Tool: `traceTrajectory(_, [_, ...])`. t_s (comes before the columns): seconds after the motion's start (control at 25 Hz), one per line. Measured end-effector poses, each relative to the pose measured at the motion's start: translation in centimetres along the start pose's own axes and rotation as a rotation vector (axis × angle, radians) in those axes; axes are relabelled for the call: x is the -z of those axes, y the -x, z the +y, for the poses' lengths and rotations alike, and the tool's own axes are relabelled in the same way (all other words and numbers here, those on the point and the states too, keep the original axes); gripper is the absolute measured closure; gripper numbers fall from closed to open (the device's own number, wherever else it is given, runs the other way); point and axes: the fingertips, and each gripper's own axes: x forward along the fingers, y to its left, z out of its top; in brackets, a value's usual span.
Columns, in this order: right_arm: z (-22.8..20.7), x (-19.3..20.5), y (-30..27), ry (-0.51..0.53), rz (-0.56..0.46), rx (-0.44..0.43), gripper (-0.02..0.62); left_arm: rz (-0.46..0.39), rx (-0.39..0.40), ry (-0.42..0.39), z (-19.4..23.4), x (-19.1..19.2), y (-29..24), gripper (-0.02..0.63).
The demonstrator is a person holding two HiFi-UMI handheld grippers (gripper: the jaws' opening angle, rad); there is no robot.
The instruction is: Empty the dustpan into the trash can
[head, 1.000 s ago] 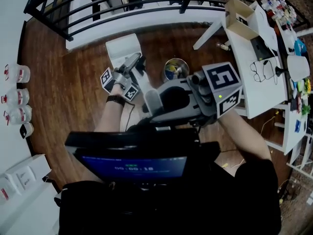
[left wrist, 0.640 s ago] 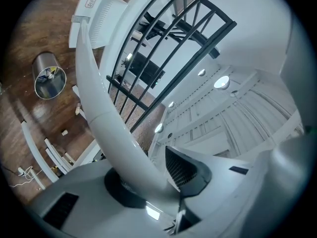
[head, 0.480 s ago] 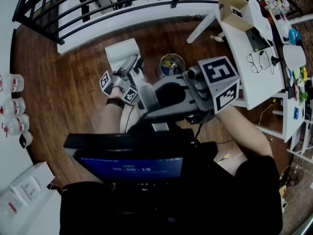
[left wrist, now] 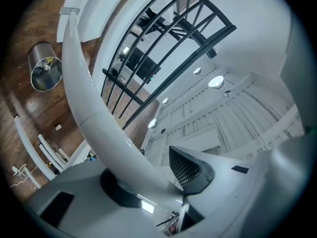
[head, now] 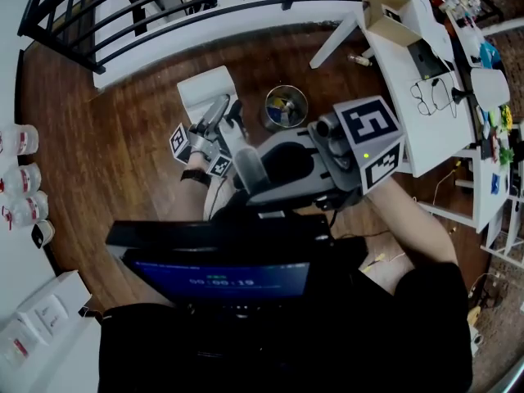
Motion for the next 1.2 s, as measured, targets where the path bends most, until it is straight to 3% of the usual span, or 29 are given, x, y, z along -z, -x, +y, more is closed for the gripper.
traceTrajectory(0.32, [3.7, 2.6, 1.1, -0.009, 0.005, -0.041, 0.463, -0.004, 0.031, -0.052, 0.8, 3.5, 3.3, 0.436])
traceTrajectory(0.6, [8.5, 7.0, 2.8, -0.032, 0.039, -0.104, 0.463, 0.001, 0.095, -0.077, 3.3, 9.7, 7.5, 0.417])
traceTrajectory(0.72, [10.2, 8.1, 3.3, -0.041, 0.034, -0.129, 0.462, -0.037, 0.105, -0.086, 4.1, 10.6, 9.3, 0.408])
traceTrajectory(1.12, [15.5, 10.7, 4.5, -0.005, 0.021, -0.191, 0.462, 0.029, 0.156, -0.144, 3.5, 16.8, 12.8, 0.391])
traceTrajectory(1.2, [16.1, 10.6, 4.6, -0.009, 0.008, -0.199, 0.461, -0.029, 0.164, -0.152, 3.4, 16.5, 14.4, 0.391])
